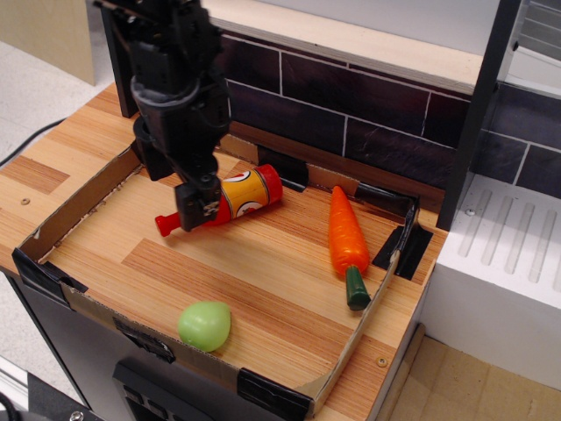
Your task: Upright hot sauce bottle
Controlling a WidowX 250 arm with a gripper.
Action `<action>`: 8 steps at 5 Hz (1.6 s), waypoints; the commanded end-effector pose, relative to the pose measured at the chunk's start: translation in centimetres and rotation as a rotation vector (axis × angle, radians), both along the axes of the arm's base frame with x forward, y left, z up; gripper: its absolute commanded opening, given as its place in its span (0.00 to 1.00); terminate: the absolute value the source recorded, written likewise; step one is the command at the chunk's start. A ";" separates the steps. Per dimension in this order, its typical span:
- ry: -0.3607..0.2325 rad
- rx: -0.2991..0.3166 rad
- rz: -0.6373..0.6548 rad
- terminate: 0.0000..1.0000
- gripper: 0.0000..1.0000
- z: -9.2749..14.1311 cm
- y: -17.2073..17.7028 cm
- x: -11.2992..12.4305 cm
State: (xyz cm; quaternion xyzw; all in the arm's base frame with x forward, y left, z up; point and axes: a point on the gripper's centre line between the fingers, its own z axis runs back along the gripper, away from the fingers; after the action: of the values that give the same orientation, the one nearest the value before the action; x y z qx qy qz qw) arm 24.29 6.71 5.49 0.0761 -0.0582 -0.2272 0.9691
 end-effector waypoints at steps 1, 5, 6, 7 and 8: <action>-0.024 0.014 -0.035 0.00 1.00 -1.0 0.7 1.2; 0.047 0.000 -0.006 0.00 1.00 -3.8 1.6 0.9; 0.074 -0.001 -0.002 0.00 1.00 -4.7 1.7 1.2; 0.099 -0.010 -0.003 0.00 1.00 -5.0 1.7 1.2; 0.095 -0.026 -0.006 0.00 0.00 -4.5 1.8 1.0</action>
State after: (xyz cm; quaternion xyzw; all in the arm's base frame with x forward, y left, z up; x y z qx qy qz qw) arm 24.39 8.32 -0.03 0.0384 0.0017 -0.2292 0.9726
